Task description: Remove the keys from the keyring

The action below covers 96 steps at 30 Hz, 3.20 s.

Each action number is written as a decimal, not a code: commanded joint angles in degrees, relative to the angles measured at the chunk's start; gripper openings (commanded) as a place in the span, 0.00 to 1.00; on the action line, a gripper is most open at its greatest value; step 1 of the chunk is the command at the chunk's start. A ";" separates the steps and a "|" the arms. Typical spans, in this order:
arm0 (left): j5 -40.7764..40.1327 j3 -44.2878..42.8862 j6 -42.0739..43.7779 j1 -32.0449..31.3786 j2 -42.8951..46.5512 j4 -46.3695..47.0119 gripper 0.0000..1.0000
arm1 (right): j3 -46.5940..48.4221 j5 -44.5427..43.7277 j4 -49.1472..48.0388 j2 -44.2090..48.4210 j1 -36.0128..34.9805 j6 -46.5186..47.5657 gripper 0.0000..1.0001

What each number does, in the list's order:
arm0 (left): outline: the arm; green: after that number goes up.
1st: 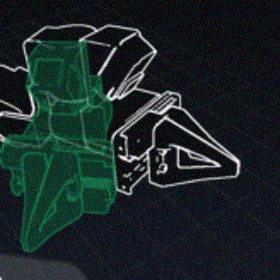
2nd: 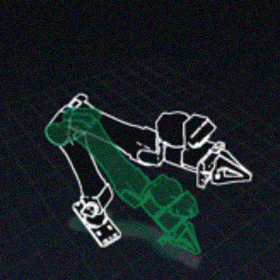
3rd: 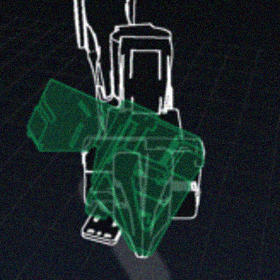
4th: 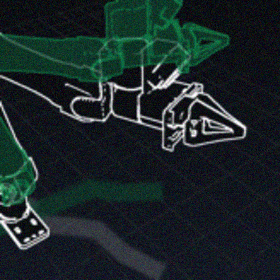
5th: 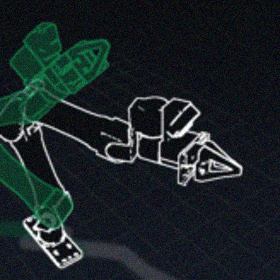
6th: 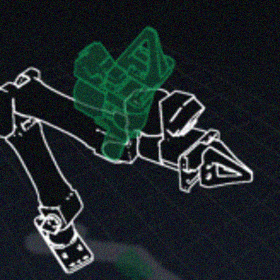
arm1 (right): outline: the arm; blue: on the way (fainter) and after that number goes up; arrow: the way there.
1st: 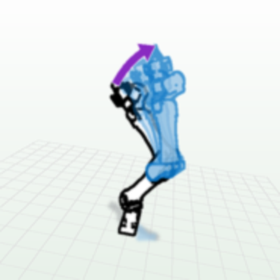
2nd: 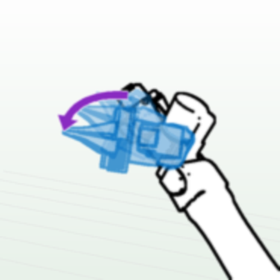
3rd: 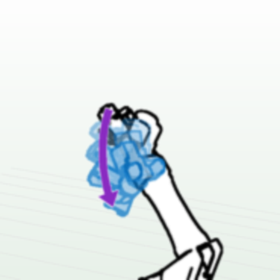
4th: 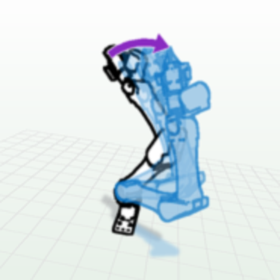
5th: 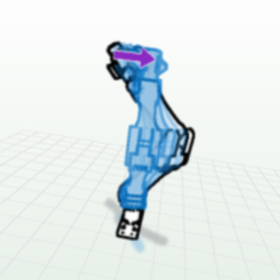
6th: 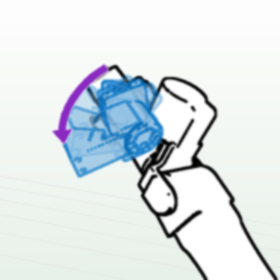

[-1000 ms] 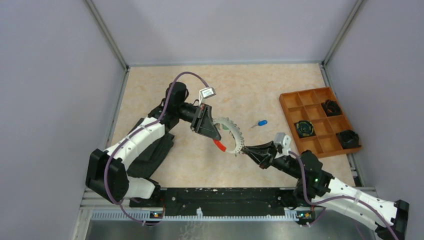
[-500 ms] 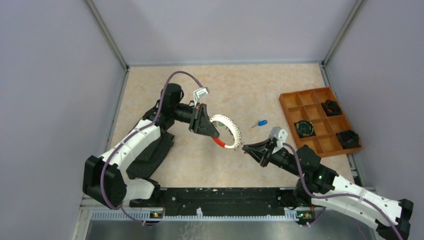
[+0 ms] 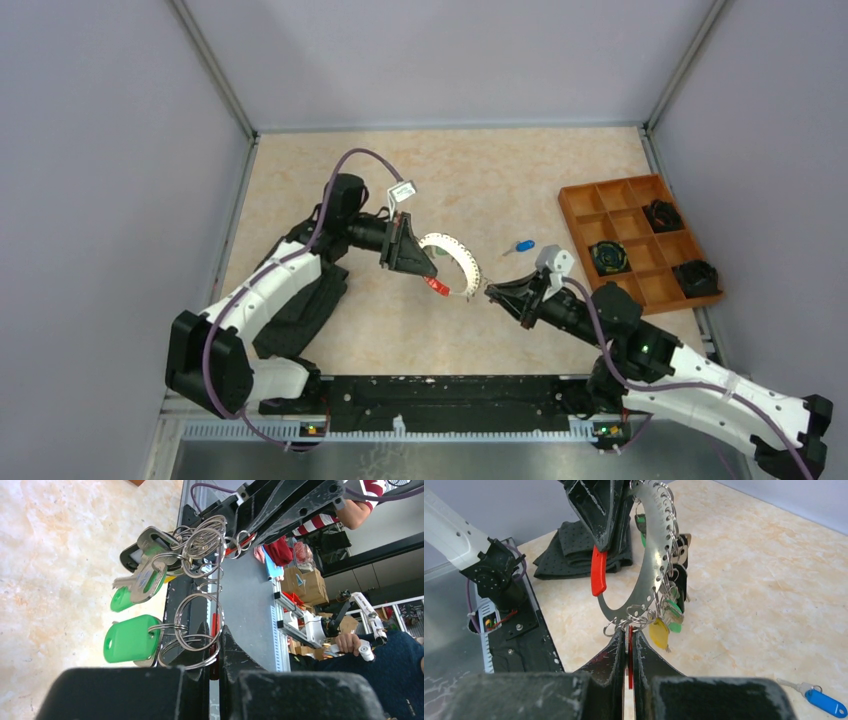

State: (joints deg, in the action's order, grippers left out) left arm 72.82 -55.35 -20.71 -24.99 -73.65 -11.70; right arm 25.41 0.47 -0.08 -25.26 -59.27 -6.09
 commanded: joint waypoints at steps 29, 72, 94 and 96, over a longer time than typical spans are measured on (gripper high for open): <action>-40.21 34.89 -10.81 -0.41 18.26 31.48 0.66 | 26.54 -1.15 30.44 -27.84 -0.79 5.81 0.00; -56.65 35.82 24.62 -34.83 14.17 60.68 0.42 | 36.53 3.10 37.21 -33.21 -1.29 8.87 0.00; -59.06 34.07 23.85 -35.52 9.93 63.02 0.34 | 37.15 3.33 36.24 -34.78 -2.43 7.93 0.00; -59.84 34.25 23.87 -35.55 10.14 63.35 0.29 | 36.85 3.65 36.53 -34.75 -2.52 7.92 0.00</action>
State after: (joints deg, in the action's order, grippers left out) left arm 14.85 -19.25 2.55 -60.16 -63.53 47.59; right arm 59.29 3.84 38.85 -60.40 -60.75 2.37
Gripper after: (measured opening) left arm 0.326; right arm 0.020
